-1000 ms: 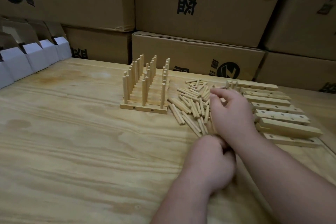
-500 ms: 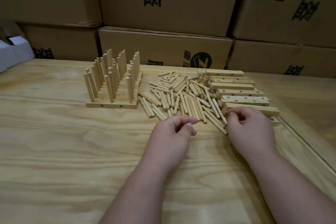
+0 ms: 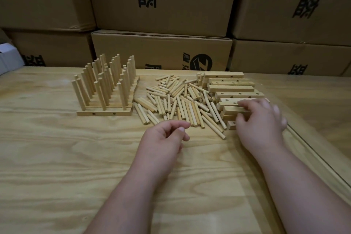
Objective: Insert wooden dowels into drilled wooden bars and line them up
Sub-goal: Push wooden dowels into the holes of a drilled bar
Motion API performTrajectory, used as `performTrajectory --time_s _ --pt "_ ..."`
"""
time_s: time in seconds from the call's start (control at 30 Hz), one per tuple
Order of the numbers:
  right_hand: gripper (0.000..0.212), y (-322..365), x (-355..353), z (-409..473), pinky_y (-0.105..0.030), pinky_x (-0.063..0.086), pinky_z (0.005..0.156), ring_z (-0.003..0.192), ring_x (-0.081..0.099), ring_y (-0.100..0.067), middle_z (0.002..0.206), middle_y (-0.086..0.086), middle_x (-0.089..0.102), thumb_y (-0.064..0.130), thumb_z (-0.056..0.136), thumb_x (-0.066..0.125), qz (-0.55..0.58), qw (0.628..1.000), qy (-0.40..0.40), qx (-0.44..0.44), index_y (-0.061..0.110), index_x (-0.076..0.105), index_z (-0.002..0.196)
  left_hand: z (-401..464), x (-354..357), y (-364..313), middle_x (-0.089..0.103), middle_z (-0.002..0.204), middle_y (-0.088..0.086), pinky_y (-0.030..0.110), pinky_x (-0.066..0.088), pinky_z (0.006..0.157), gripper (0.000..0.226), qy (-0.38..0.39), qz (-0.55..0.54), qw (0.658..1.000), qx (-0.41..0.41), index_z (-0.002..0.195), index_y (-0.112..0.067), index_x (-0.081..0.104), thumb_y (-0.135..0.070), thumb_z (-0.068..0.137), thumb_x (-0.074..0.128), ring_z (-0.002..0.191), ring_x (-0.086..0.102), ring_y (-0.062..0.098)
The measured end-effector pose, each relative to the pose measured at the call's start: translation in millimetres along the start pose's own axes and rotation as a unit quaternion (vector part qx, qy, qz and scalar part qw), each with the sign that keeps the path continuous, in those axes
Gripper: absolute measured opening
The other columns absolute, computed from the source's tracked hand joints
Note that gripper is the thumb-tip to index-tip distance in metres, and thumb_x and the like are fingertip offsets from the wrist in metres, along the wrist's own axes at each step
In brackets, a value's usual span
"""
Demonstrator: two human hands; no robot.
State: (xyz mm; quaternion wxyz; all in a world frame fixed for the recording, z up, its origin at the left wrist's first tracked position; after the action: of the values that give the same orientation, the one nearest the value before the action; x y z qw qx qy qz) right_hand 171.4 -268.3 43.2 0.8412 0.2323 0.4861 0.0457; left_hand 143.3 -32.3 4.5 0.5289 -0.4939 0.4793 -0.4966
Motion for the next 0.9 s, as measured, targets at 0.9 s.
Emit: performTrajectory --time_s 0.9 --pt "0.032 67 -14 -27 -0.019 0.055 0.067 0.081 0.063 -0.006 0.093 0.016 0.065 0.032 0.083 0.078 0.314 0.936 0.012 -0.161 0.029 0.067 0.113 0 1 -2 0.076 0.092 -0.012 0.032 0.062 0.074 0.019 0.014 -0.043 0.999 0.023 0.103 -0.036 0.077 -0.023 0.089 0.077 0.076 0.068 0.01"
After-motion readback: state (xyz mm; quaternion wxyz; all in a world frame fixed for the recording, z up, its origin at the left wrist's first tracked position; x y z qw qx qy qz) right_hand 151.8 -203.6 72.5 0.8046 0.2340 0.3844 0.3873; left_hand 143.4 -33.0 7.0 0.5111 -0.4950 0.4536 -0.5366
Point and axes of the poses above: each hand's wrist, its own z-axis towards the middle knuckle, its own x-axis out of the palm, y = z × x, the point moved 5 cm from there along z, towards the middle knuckle
